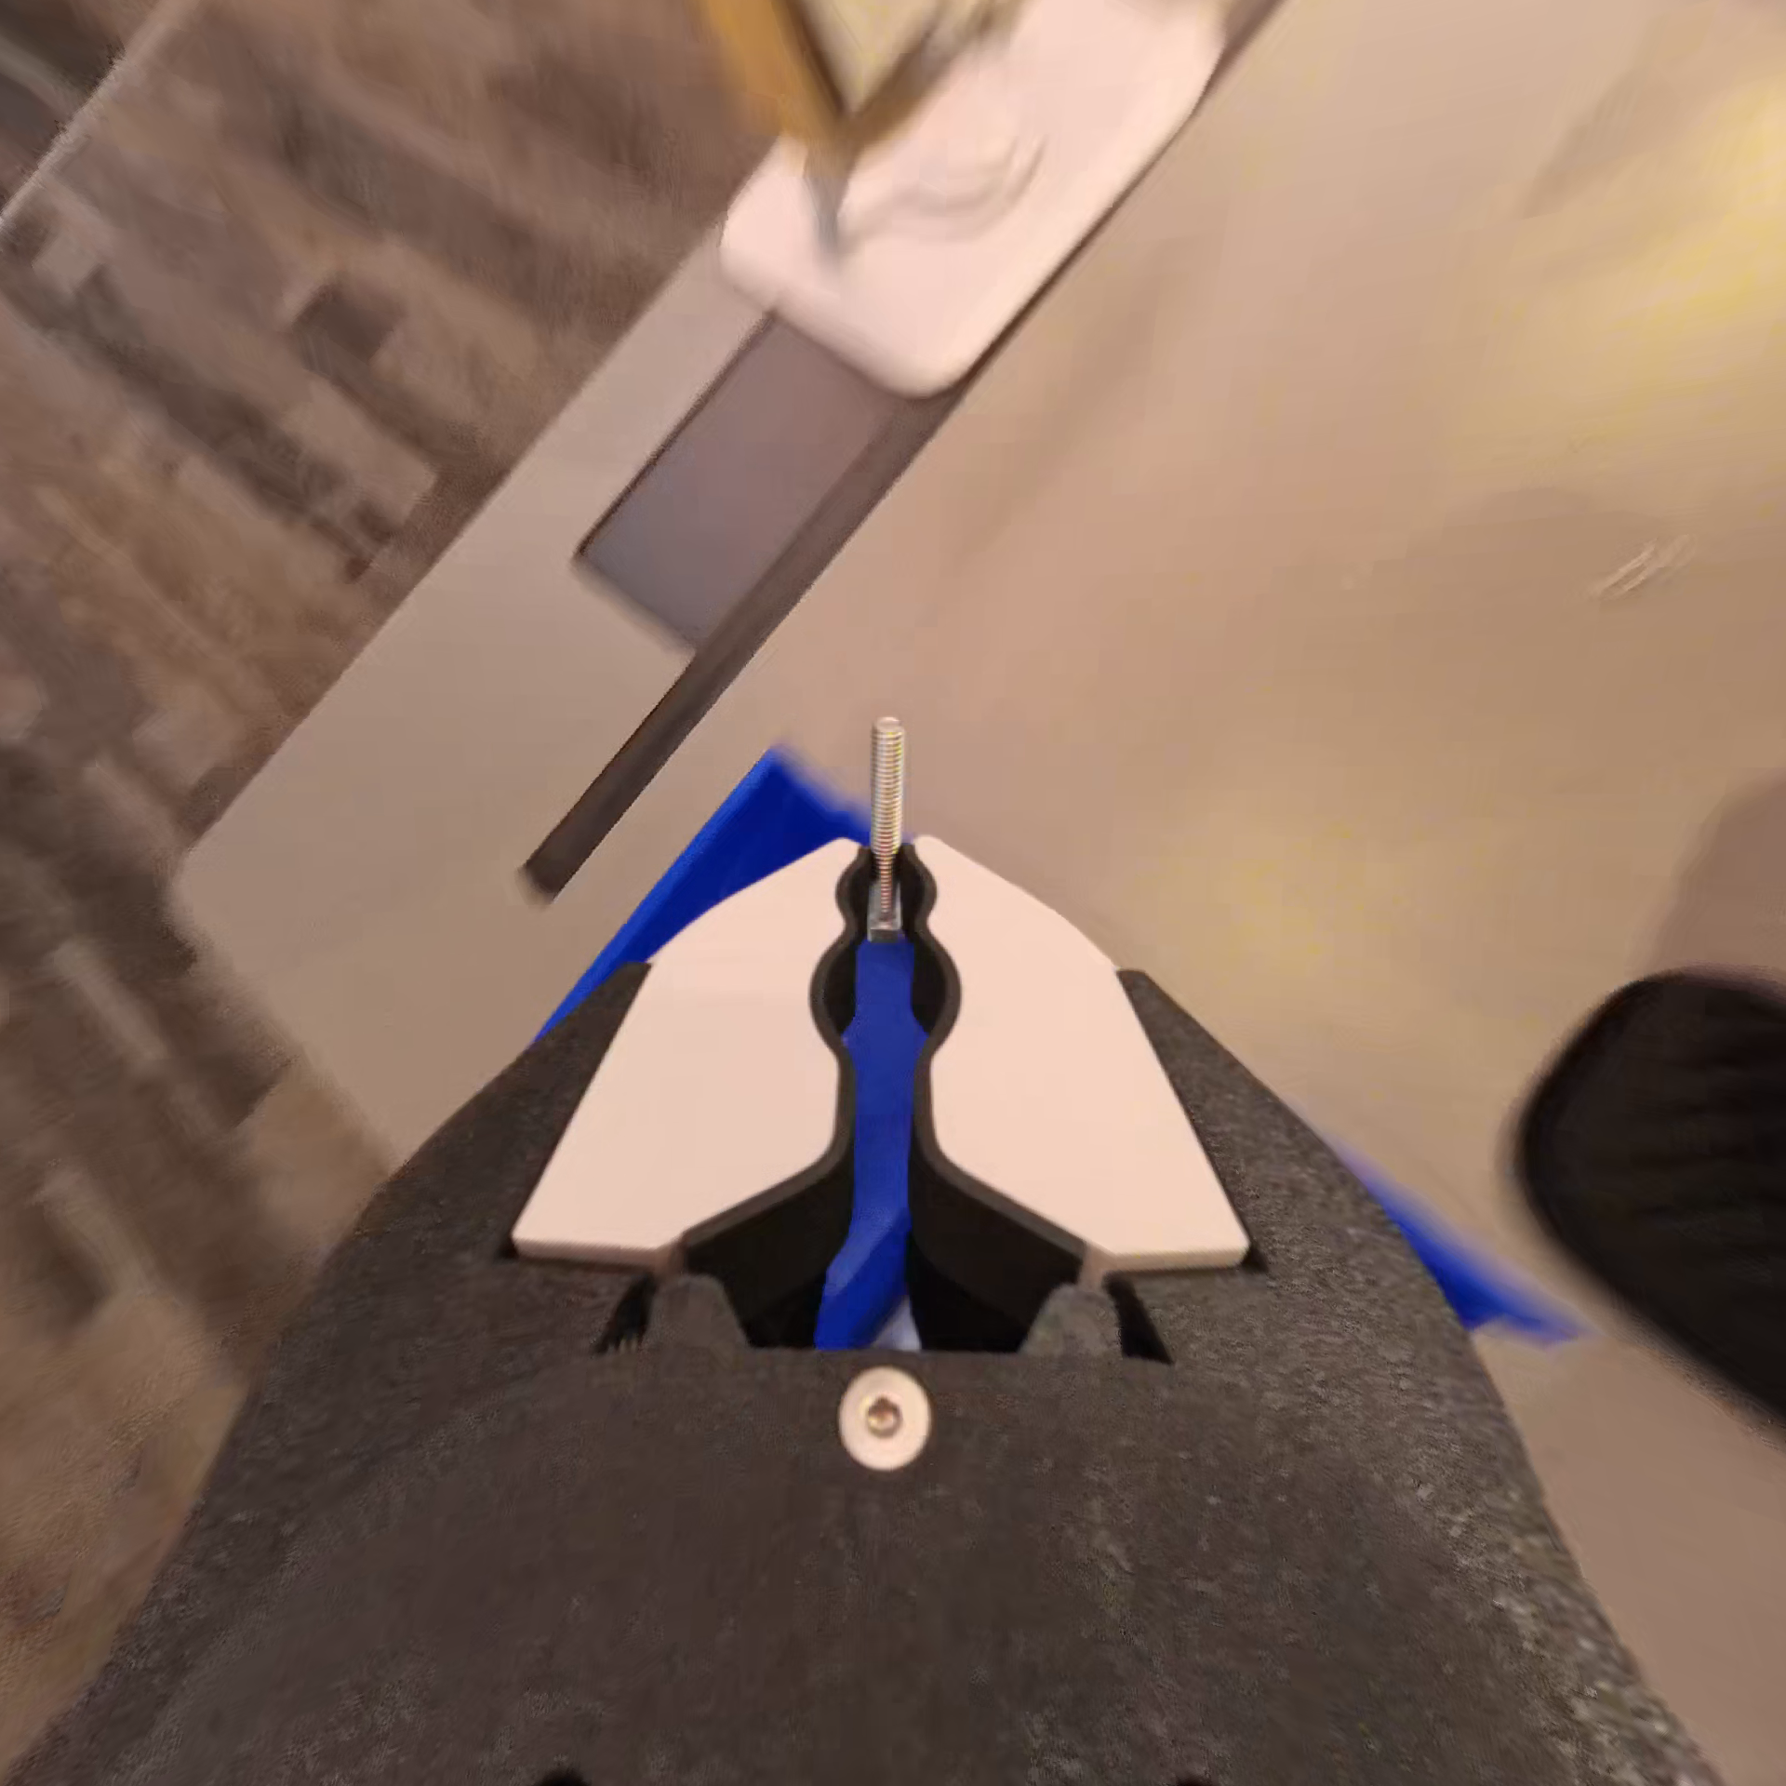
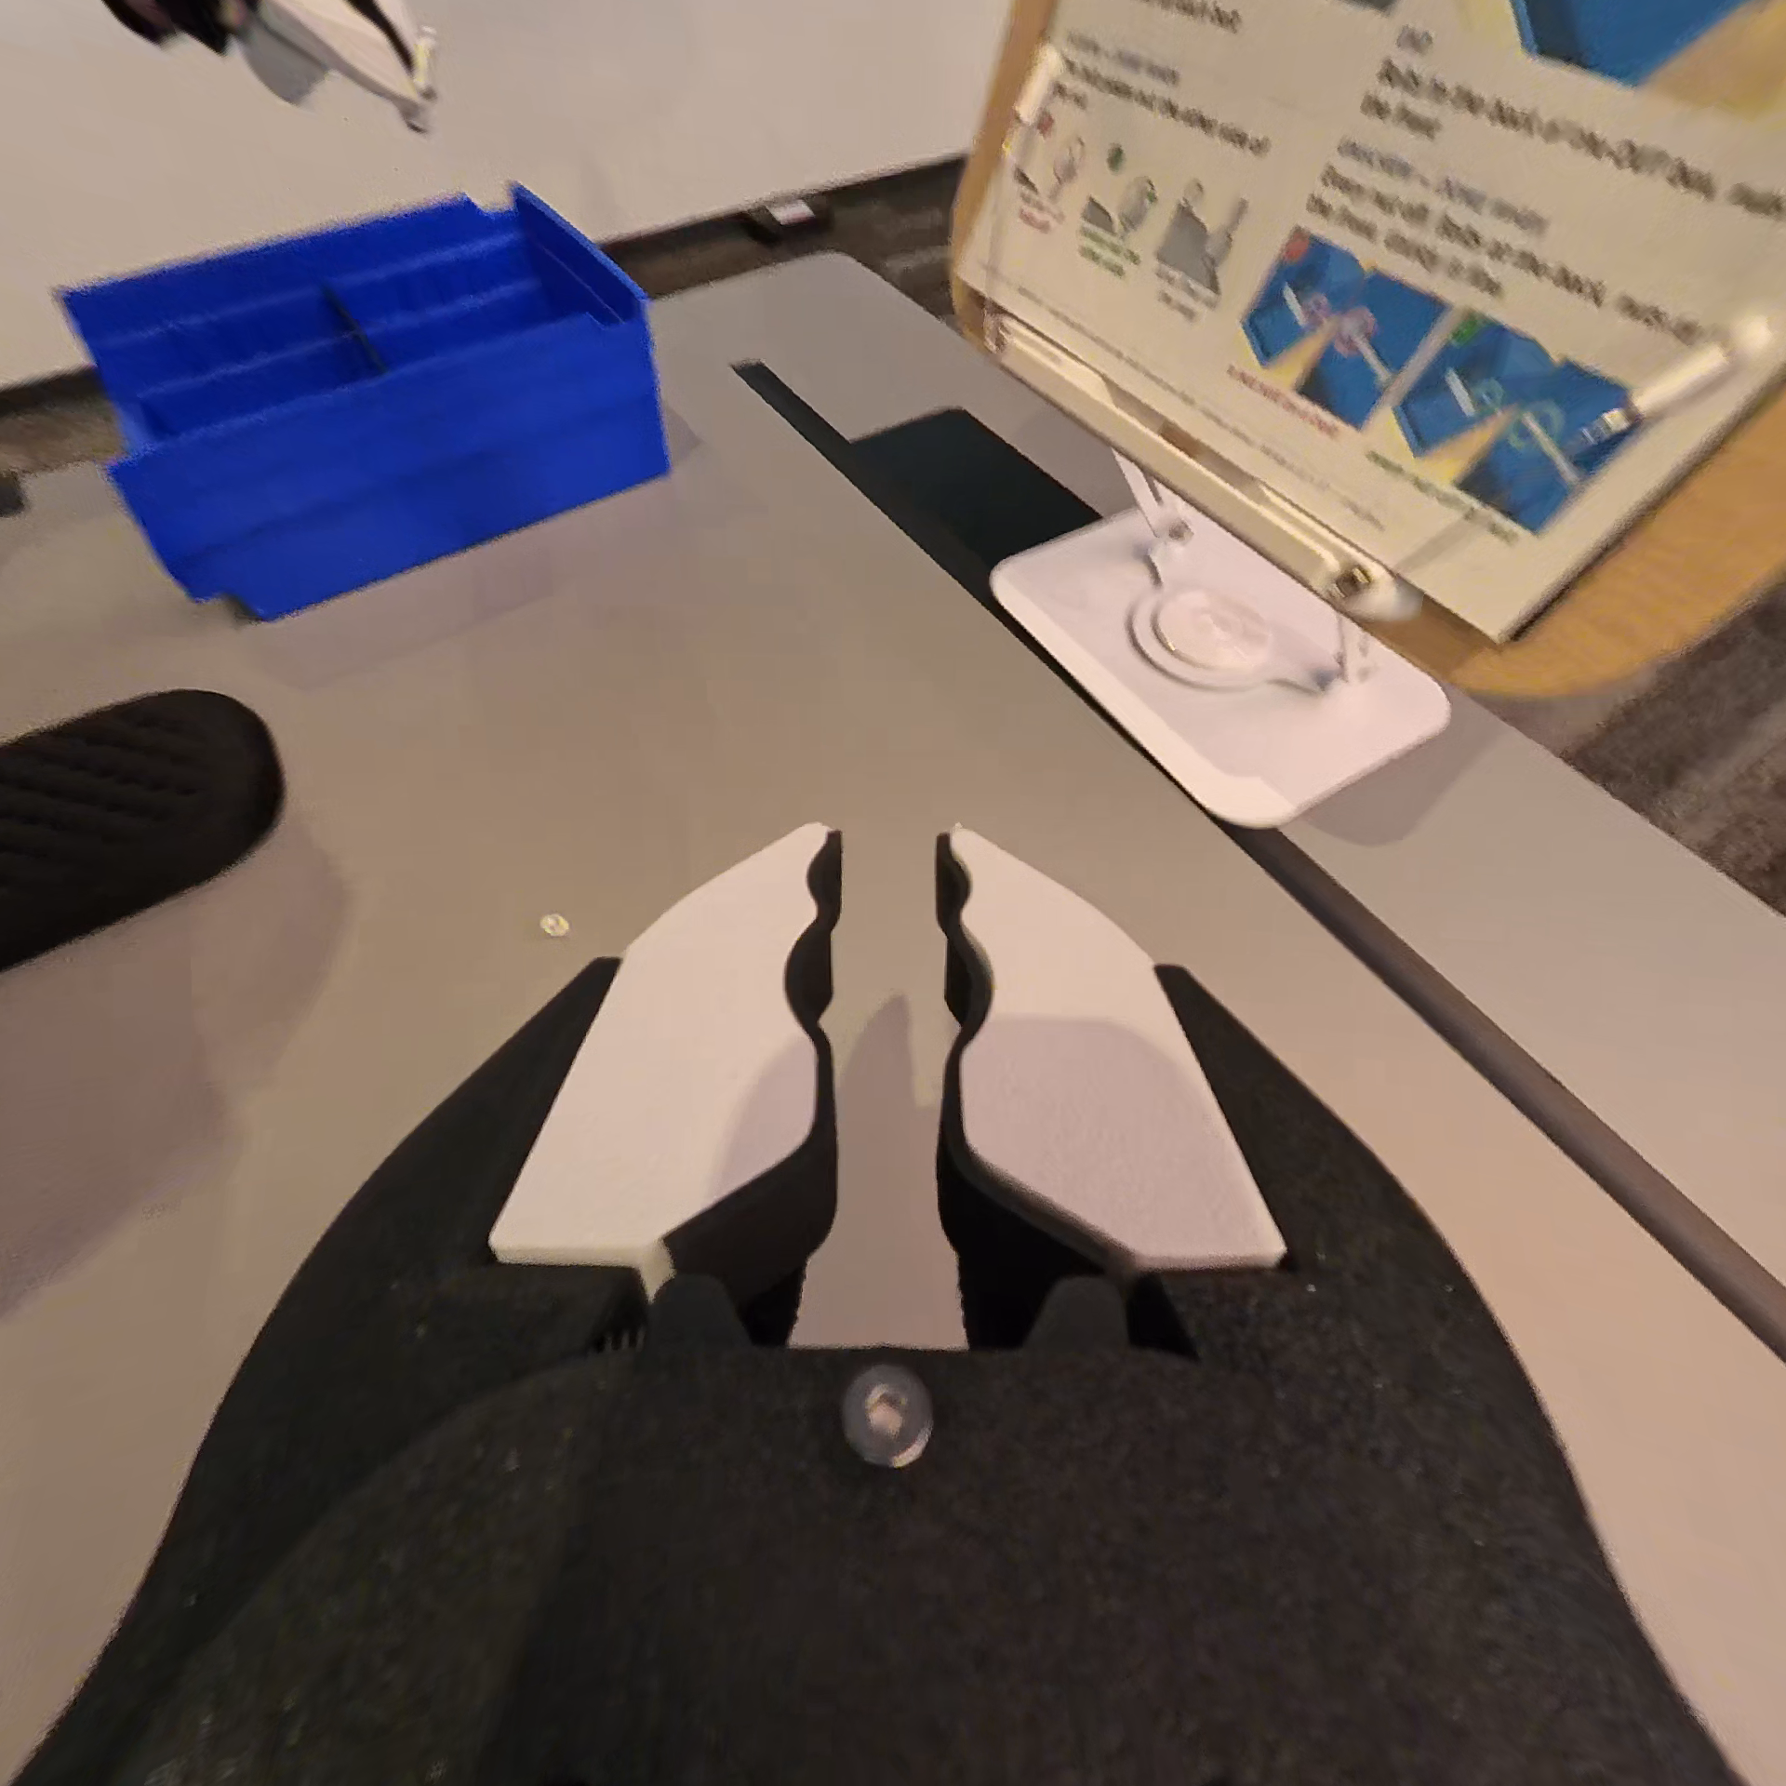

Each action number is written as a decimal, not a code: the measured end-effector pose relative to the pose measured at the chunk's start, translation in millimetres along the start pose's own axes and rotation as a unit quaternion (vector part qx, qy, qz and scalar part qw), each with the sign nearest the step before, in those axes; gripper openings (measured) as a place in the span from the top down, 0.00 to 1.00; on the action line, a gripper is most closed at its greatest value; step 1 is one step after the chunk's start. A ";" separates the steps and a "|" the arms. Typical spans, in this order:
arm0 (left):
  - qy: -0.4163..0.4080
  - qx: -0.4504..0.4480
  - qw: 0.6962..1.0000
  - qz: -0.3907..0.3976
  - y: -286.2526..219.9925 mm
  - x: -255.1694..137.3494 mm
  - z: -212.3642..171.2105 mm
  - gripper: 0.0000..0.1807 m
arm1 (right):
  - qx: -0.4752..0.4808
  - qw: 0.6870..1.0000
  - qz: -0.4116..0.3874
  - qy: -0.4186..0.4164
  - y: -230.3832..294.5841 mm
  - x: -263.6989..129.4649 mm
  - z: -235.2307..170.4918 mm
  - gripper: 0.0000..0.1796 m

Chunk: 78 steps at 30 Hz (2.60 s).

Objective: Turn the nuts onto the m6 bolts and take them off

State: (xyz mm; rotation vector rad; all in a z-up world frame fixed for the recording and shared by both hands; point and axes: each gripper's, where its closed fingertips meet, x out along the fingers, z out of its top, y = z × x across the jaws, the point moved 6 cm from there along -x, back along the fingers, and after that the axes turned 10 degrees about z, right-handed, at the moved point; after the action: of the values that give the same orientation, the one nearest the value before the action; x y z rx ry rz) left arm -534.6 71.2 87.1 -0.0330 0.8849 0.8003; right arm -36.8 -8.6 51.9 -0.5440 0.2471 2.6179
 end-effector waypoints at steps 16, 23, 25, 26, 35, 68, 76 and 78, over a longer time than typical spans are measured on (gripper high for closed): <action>-0.251 -0.129 0.902 -0.327 -278.4 24.8 164.9 0.97 | -0.003 0.959 0.216 -0.184 93.2 8.1 72.3 0.86; -0.291 -0.143 0.882 -0.343 -297.1 27.8 177.8 0.97 | 0.005 0.960 0.225 -0.164 90.8 8.1 68.1 0.87; -0.285 -0.142 0.884 -0.342 -296.7 30.8 174.6 0.97 | 0.011 0.962 0.228 -0.153 92.0 14.6 66.4 0.87; -0.285 -0.142 0.884 -0.342 -296.0 31.3 173.5 0.97 | 0.013 0.963 0.229 -0.145 92.3 18.3 65.1 0.87; -0.317 -0.140 0.878 -0.329 -290.6 25.3 171.5 0.97 | 0.030 0.949 0.267 -0.164 91.8 26.6 65.2 0.97; -0.296 -0.131 0.881 -0.345 -296.0 40.0 162.7 0.97 | 0.025 0.954 0.262 -0.147 89.2 35.9 58.5 0.97; -0.312 -0.163 0.882 -0.314 -269.3 34.0 157.3 0.97 | -0.022 0.956 0.228 -0.181 84.0 21.4 63.6 0.86; -0.318 -0.165 0.894 -0.268 -249.6 29.0 149.8 0.97 | -0.046 0.966 0.207 -0.146 76.2 24.7 53.2 0.88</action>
State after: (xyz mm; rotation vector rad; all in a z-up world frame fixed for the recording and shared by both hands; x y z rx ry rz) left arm -263.6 -38.8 92.6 -0.2873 0.0881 0.3812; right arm -110.3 -52.2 96.0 -0.1356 0.1564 3.0830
